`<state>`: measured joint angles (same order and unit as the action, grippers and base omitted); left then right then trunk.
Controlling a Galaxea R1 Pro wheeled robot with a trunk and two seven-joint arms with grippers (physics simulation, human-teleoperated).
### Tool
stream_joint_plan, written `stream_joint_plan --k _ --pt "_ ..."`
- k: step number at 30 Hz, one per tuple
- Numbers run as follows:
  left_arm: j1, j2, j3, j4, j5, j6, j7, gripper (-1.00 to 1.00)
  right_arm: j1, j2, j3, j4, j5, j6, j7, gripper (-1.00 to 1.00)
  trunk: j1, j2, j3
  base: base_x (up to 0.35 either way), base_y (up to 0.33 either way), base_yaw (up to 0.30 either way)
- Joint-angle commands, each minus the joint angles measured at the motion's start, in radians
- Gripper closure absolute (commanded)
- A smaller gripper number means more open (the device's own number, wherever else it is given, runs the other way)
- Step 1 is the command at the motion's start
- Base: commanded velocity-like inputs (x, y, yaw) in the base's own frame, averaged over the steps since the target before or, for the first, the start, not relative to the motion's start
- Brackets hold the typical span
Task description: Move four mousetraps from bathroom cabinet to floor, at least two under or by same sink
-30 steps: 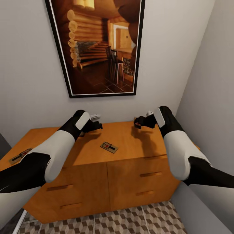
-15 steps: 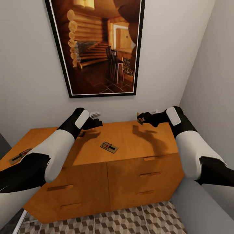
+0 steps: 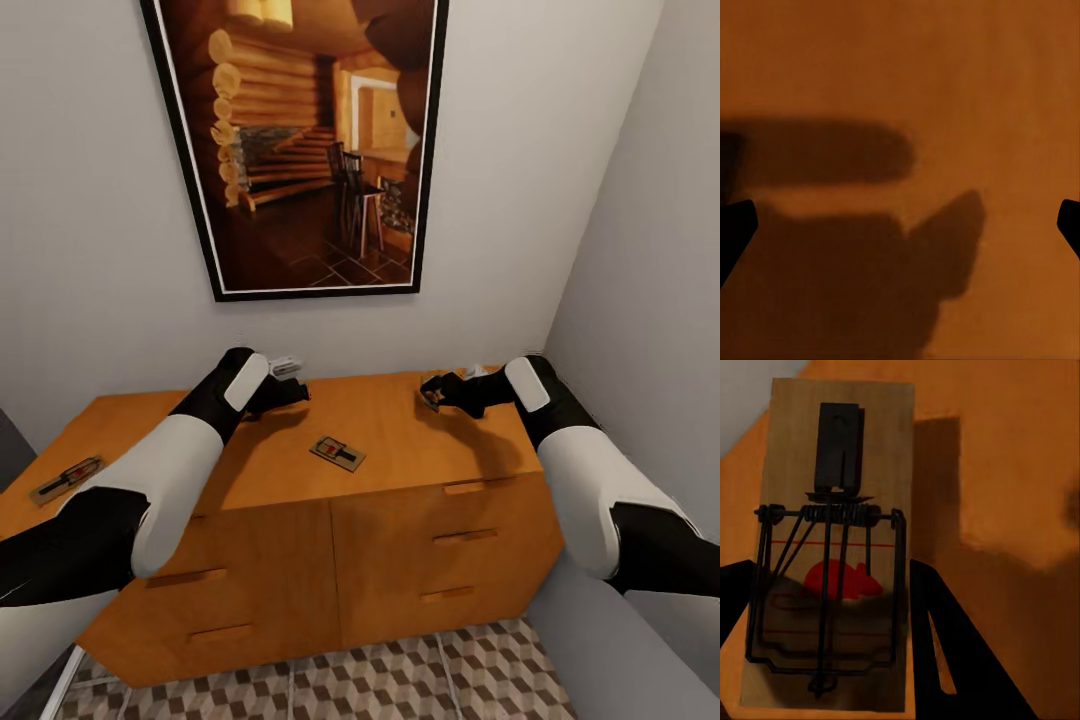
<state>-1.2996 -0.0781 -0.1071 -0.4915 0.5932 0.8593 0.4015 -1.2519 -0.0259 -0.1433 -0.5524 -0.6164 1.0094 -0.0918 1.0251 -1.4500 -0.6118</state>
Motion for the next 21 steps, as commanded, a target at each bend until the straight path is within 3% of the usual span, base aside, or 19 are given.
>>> stream_joint_plan --k 1,11,21 --pt "0.003 0.001 0.002 -0.002 0.000 -0.001 0.001 -1.00 0.006 0.001 -0.001 0.001 -0.002 -0.001 0.000 1.00 0.000 0.000 0.000 0.000 0.179 0.000" --pt "0.008 0.003 0.006 -0.012 0.000 0.002 0.003 -1.00 0.037 0.002 0.001 0.002 0.000 -0.002 0.000 1.00 0.000 0.000 0.000 0.000 0.257 0.000" --pt "0.008 -0.004 0.005 -0.019 0.000 0.025 0.003 -1.00 0.039 -0.008 0.056 -0.026 -0.009 0.002 0.010 1.00 0.000 0.000 0.000 0.000 0.254 0.000"
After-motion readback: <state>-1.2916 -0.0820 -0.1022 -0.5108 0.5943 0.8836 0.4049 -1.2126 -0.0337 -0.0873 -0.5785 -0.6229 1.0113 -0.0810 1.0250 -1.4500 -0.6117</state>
